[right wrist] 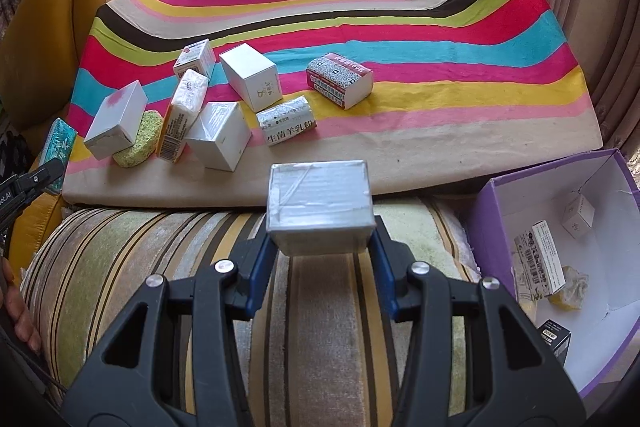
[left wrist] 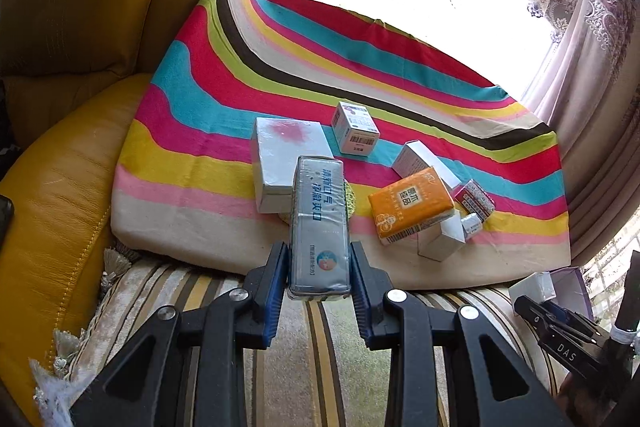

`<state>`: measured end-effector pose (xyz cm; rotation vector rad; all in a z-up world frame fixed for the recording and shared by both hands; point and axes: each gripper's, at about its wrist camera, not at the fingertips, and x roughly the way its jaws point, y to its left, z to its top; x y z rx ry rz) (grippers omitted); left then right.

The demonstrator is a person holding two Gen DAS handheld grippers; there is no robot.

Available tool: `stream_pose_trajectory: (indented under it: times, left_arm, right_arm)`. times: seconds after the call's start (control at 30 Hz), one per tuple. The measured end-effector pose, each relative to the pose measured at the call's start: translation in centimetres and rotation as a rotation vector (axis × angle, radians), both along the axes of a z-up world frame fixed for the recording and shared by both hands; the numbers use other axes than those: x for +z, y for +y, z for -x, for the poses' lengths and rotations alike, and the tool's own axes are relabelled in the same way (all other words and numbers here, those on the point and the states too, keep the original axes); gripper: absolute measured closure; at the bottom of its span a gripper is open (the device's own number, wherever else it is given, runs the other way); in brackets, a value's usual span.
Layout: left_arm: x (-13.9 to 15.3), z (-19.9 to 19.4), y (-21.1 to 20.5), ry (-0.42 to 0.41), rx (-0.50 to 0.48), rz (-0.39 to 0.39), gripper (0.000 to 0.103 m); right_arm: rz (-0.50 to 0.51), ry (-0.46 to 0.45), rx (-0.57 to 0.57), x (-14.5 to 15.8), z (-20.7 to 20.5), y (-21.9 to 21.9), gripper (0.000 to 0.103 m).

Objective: Organize objects
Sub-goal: 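Carry both held boxes over the purple box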

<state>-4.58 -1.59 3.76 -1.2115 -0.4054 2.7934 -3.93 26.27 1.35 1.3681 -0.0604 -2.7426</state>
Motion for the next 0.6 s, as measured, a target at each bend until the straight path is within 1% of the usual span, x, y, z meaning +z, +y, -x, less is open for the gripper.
stream_pose_trajectory:
  times: [0.27,0.5,0.6]
  left_arm:
    - [-0.4,-0.1,5.4,-0.014,-0.154,-0.012,0.071]
    - [-0.2,-0.5,10.0,-0.002,-0.292,-0.021,0.071]
    - [0.0,-0.7,12.1,0.006,-0.356,-0.011,0.071]
  right_arm:
    - [0.007,0.002,-0.049,0.3,-1.2,2.6,0.054]
    - [0.037,0.008,-0.091,0.6,-2.4,5.3,0.054]
    - [0.048,0.010,-0.112,0.7,-3.0,6.8,0.054]
